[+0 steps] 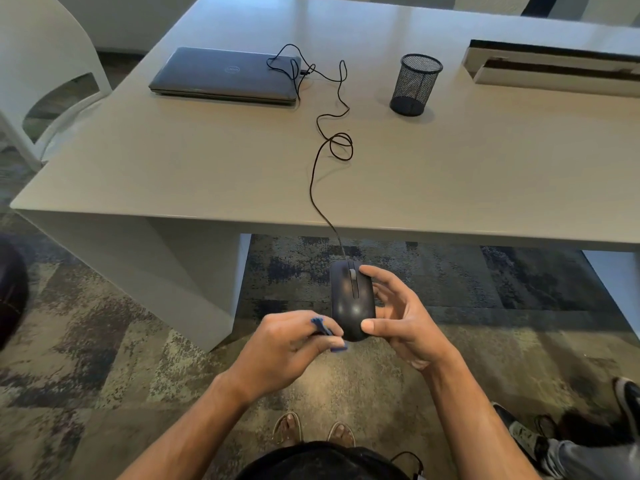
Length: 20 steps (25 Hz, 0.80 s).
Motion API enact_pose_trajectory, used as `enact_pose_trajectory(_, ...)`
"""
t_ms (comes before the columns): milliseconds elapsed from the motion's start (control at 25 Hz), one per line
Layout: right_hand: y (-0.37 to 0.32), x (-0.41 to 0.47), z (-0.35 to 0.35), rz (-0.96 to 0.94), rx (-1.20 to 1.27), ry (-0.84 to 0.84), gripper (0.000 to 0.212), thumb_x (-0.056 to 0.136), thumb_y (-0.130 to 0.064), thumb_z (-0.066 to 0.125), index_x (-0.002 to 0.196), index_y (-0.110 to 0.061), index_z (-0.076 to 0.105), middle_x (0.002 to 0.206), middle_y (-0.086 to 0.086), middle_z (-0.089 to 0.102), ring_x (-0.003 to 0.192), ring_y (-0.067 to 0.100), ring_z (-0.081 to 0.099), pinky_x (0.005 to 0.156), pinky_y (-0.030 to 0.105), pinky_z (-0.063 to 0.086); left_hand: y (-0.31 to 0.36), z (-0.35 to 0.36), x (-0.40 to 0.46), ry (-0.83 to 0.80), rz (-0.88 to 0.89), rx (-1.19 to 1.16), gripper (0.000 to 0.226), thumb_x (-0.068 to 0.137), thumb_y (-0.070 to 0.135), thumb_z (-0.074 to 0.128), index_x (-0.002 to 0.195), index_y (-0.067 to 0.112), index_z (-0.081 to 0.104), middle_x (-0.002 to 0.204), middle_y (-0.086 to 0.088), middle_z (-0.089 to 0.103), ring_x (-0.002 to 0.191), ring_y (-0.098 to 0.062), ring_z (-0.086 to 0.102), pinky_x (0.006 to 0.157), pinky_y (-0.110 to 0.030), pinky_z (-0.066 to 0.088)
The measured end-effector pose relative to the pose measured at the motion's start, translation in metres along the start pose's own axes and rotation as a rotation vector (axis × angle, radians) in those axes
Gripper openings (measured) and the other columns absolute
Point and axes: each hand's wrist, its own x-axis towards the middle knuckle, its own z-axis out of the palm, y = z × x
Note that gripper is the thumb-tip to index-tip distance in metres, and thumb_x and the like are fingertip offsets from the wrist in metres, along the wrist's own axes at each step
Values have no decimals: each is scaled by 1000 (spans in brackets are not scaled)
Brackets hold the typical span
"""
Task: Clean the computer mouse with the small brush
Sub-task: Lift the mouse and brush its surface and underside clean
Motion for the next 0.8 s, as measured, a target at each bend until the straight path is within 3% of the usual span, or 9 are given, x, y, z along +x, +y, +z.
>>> enact_pose_trajectory(120,1,-1,1,27,0,-33,82,64,9,81,139,-12,54,141,18,56,105,41,68,83,45,60,0,-10,12,177,-204,-130,8,89,29,67,95,27,73,84,12,75,74,-4,72,64,-15,56)
enact_pose_trajectory(200,2,-3,2,39,-18,-50,82,64,9,82,138,-14,55,141,20,55,104,40,69,83,45,59,-3,-15,28,295,-339,-214,5,91,34,66,93,34,71,87,11,75,75,-8,73,66,-18,58)
enact_pose_trajectory(360,6,-5,4,42,-56,-90,81,65,9,83,138,-17,56,138,16,58,106,37,69,82,44,58,-21,-16,70,457,-554,-250,14,96,27,66,86,20,74,75,9,75,67,-4,70,61,-17,55)
enact_pose_trajectory(440,7,-6,6,46,-60,-110,81,66,10,82,138,-16,55,140,16,57,108,37,68,82,43,58,-28,-14,87,432,-605,-225,24,96,29,66,84,9,74,71,1,73,59,-4,65,56,-16,52)
enact_pose_trajectory(520,7,-7,8,41,-59,-112,81,66,10,82,138,-17,56,139,16,56,106,36,69,80,42,58,-30,-10,96,361,-604,-202,27,95,32,67,81,11,74,67,-3,71,53,-6,60,54,-17,51)
enact_pose_trajectory(800,6,-6,10,10,-65,-75,81,64,10,84,135,-19,58,133,8,62,101,36,71,76,41,60,-32,-5,101,210,-653,-248,24,96,26,67,79,10,74,55,7,64,46,-5,55,50,-15,47)
